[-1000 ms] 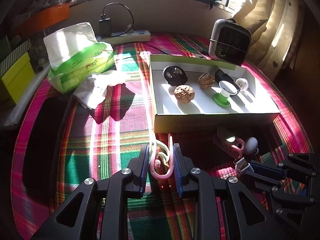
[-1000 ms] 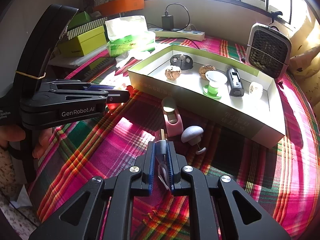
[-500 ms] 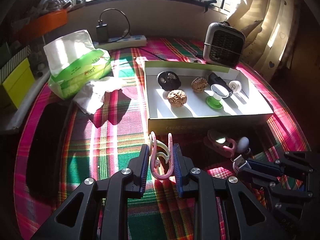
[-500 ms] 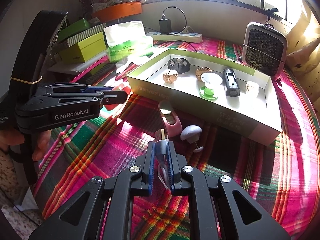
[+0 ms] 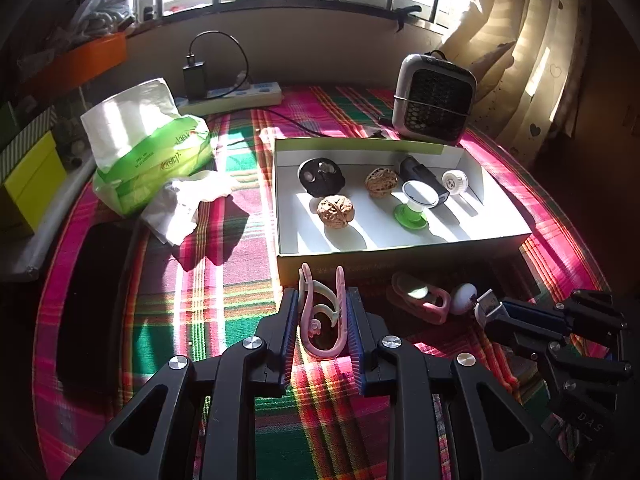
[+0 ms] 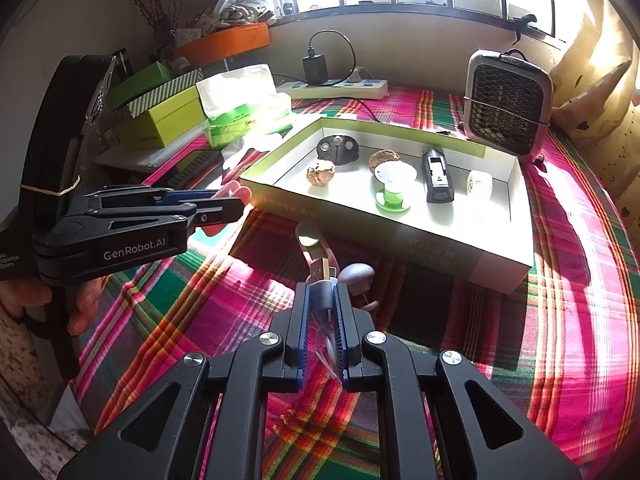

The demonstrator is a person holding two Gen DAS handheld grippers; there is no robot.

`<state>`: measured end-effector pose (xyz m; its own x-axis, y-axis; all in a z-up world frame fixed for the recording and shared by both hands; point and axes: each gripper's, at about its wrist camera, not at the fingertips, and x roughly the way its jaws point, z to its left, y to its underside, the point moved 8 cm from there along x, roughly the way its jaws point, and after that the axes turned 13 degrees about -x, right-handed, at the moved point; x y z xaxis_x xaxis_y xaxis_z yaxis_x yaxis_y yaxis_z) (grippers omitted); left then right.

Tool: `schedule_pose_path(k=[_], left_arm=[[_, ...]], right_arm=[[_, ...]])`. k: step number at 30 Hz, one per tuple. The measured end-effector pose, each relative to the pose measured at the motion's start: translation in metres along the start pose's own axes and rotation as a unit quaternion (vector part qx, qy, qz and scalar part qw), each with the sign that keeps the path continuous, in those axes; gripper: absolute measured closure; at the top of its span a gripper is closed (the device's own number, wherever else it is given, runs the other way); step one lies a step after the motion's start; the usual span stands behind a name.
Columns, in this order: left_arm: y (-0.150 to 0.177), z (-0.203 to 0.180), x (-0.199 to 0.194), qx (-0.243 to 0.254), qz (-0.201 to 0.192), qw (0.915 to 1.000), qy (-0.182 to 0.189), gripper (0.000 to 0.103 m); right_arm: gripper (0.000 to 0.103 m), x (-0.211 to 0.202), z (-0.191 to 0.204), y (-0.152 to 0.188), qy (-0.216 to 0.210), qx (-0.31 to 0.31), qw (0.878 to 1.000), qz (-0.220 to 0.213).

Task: Organize objects
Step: 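Lift pink hook with left tool toward box while right tool lifts cable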

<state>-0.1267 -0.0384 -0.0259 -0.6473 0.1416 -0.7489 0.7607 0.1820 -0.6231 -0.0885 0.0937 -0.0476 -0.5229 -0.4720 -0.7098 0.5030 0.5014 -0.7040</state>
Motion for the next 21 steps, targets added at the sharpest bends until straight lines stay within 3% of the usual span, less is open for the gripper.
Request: schedule_pose_path(k=[21], left_arm=[[-0.024, -0.025, 0.012, 0.010, 0.002, 0.9997, 0.021, 0.082]], right_arm=[[0.091, -0.014, -0.061, -0.025, 0.054, 0.041, 0.997, -0.020]])
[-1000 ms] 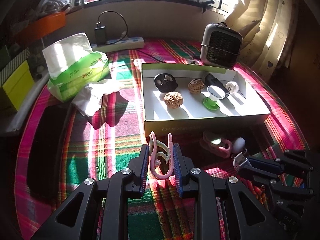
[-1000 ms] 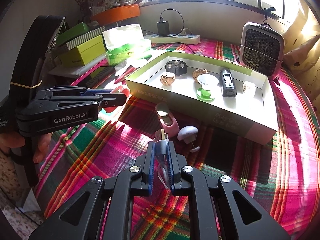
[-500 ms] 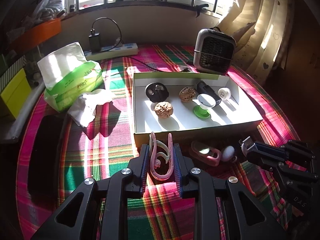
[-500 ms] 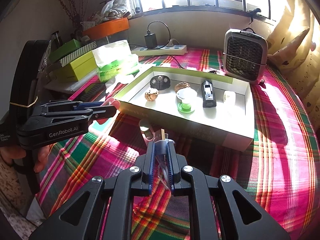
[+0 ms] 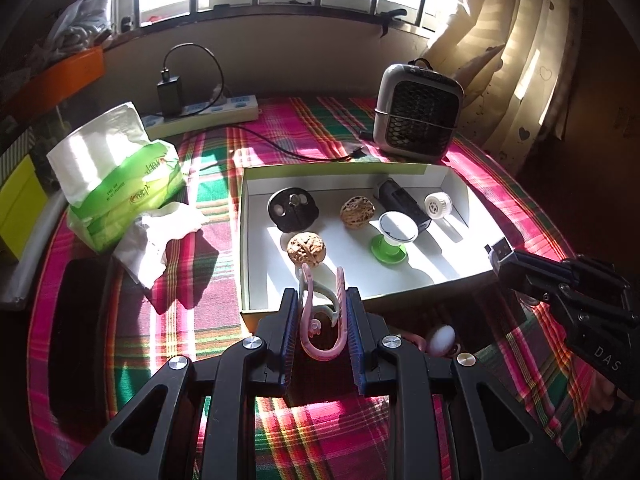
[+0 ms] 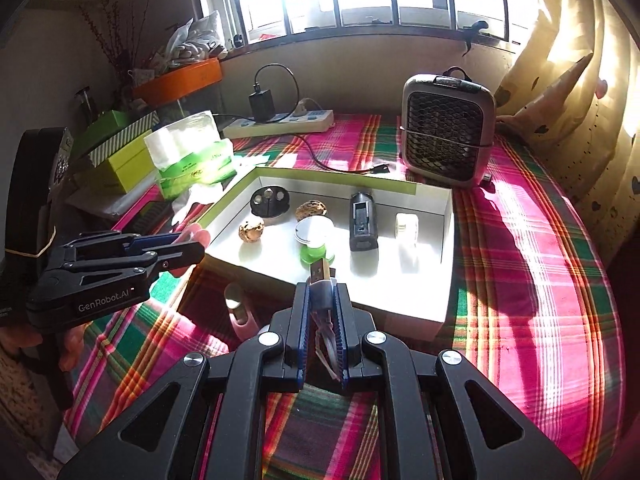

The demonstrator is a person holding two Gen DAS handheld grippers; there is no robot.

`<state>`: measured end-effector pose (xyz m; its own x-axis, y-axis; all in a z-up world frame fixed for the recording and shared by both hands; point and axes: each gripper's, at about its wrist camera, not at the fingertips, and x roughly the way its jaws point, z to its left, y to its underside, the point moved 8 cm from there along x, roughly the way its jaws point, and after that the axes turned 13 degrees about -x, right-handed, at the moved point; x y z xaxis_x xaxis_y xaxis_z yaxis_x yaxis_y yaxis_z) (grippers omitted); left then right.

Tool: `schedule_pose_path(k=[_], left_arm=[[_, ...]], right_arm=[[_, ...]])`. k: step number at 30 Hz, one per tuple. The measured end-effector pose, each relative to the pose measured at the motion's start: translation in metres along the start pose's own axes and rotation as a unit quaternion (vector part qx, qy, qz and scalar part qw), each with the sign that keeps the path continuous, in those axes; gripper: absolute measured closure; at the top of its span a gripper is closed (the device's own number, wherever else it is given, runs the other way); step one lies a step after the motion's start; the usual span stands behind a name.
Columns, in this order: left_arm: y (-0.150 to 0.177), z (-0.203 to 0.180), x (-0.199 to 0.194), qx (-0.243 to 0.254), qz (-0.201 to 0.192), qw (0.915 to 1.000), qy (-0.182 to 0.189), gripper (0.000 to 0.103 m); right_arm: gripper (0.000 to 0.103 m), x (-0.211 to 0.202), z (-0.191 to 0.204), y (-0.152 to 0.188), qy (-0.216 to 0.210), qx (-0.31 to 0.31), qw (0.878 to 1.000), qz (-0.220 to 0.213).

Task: Organize objects
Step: 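Lift pink hook with left tool toward box while right tool lifts cable, then carry pink hook into white box with left tool while right tool carries white cable in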

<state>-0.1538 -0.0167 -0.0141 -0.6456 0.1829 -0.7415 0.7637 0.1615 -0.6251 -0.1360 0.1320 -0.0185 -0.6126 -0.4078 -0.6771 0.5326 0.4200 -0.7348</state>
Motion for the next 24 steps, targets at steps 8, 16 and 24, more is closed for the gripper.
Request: schedule_pose_path(k=[8, 16, 24], left_arm=[[-0.011, -0.007, 0.011, 0.007, 0.001, 1.0000, 0.003, 0.082], [-0.017, -0.010, 0.022, 0.009, 0.010, 0.9999, 0.004, 0.082], [-0.023, -0.015, 0.037, 0.010, 0.017, 0.9998, 0.005, 0.082]], right_arm=[[0.091, 0.011, -0.020, -0.009, 0.013, 0.011, 1.000, 0.004], [0.091, 0.026, -0.035, -0.013, 0.025, 0.019, 0.999, 0.017], [0.091, 0.044, -0.048, -0.014, 0.028, 0.035, 0.998, 0.039]])
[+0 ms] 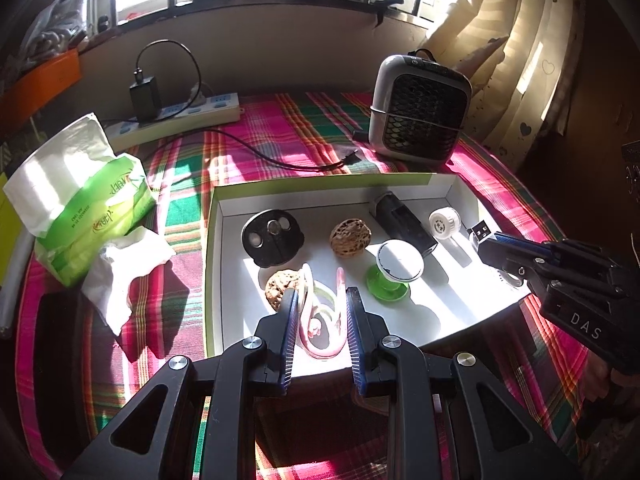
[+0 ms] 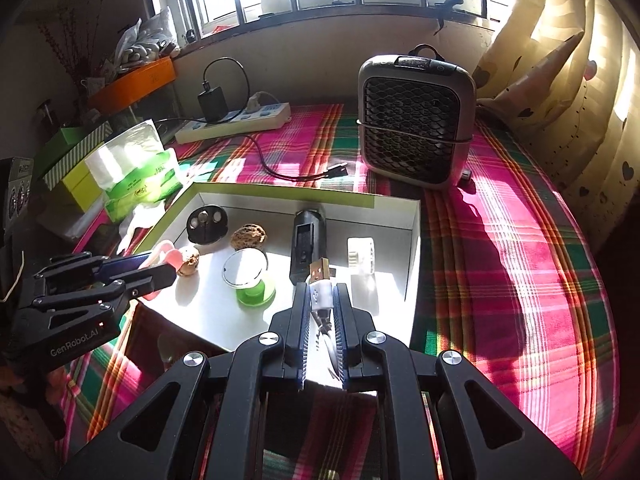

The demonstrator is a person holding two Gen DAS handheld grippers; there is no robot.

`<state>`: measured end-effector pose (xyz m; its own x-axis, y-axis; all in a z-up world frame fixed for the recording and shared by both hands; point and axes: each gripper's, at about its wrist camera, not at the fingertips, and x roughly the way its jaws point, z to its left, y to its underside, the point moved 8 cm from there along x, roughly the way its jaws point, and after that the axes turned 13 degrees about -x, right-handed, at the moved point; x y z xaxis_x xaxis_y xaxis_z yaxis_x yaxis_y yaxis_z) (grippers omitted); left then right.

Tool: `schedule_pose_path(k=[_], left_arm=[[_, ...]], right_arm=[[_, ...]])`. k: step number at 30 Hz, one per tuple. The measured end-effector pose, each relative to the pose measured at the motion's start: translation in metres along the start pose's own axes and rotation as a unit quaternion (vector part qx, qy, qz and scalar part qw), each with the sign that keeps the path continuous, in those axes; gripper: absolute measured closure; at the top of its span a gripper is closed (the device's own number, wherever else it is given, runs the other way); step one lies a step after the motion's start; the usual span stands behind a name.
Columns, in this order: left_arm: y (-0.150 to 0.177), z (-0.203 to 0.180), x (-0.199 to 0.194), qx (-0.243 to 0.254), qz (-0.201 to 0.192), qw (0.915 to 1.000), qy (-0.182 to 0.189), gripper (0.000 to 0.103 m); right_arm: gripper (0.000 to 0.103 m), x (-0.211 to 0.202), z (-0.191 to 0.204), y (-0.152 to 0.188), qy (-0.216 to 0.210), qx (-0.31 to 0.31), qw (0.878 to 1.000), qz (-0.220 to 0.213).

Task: Organize objects
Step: 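Carry pink hook into white box with left tool while right tool carries white cable in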

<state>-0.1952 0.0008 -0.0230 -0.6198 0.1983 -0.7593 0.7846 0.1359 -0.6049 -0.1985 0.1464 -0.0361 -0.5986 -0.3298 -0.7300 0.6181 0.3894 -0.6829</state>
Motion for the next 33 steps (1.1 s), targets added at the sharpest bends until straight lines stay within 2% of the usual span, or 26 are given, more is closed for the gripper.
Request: schedule_pose_path(k=[19, 33], left_arm=[[-0.008, -0.007, 0.022, 0.010, 0.009, 0.9999, -0.006, 0.082], [-0.006, -0.002, 0.038, 0.010, 0.026, 0.9995, -0.016, 0.082]], right_arm=[[0.093, 0.030, -0.012, -0.003, -0.011, 0.027, 0.999, 0.032], [0.093, 0.037, -0.019, -0.002, -0.005, 0.036, 0.999, 0.034]])
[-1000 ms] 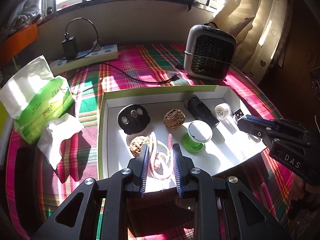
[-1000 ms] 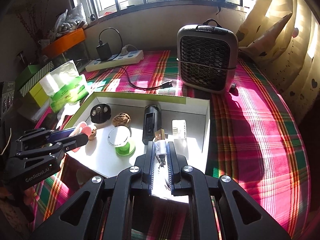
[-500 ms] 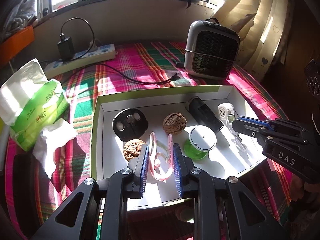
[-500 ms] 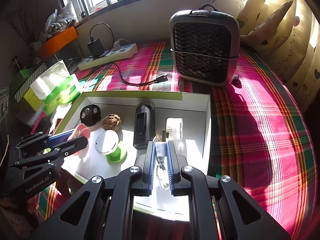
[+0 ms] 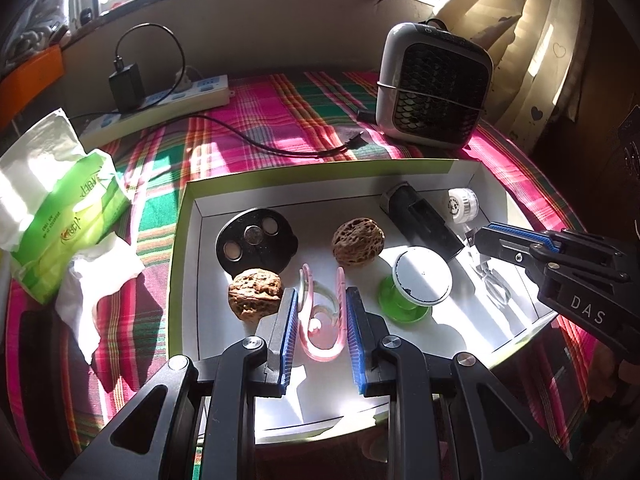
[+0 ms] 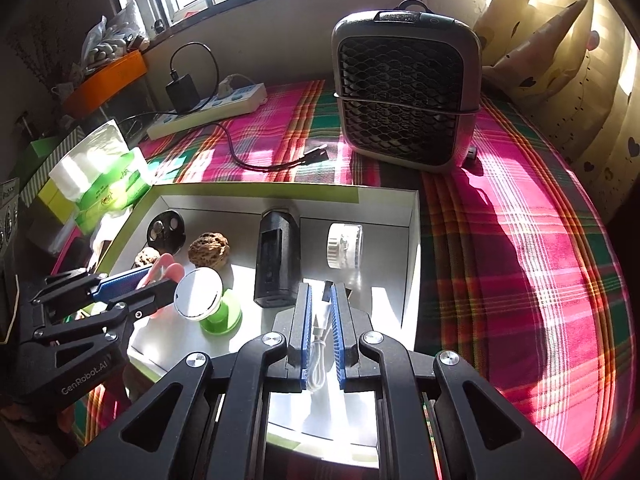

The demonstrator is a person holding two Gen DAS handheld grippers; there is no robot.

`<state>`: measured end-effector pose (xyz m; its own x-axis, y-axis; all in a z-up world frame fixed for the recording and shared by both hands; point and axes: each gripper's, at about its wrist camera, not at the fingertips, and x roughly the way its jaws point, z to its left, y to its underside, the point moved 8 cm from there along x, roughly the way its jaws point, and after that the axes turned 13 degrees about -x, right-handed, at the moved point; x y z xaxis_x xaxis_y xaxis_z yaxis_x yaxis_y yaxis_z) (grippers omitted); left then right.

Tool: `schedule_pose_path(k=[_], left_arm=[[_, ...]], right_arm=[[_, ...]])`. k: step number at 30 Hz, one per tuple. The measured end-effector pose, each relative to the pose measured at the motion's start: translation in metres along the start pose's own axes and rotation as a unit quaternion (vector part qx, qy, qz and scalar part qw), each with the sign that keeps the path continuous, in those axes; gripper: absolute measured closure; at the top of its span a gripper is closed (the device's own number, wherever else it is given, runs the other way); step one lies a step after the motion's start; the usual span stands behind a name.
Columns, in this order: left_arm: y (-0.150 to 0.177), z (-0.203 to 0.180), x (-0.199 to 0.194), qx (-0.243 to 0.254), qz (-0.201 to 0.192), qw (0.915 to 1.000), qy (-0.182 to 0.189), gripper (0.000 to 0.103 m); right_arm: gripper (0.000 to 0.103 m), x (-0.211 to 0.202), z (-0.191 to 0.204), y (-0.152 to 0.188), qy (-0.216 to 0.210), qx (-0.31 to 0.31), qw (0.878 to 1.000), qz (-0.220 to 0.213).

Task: Organize objects
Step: 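Carry pink hook into white box with left tool while right tool carries white cable in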

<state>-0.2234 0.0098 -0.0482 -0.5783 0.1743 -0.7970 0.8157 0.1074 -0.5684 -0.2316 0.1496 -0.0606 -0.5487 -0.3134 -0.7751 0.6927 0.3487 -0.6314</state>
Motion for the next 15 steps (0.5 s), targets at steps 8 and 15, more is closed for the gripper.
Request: schedule_pose_path(k=[8, 15], left_arm=[[0.0019, 0.0012, 0.0029, -0.004, 0.004, 1.0000, 0.000, 0.082], [0.0032, 0.0014, 0.0031, -0.004, 0.006, 1.0000, -0.002, 0.082]], right_arm=[[0.093, -0.0013, -0.0003, -0.0025, 0.004, -0.003, 1.000, -0.005], [0.093, -0.0051, 0.0019, -0.0028, 0.006, 0.000, 1.000, -0.012]])
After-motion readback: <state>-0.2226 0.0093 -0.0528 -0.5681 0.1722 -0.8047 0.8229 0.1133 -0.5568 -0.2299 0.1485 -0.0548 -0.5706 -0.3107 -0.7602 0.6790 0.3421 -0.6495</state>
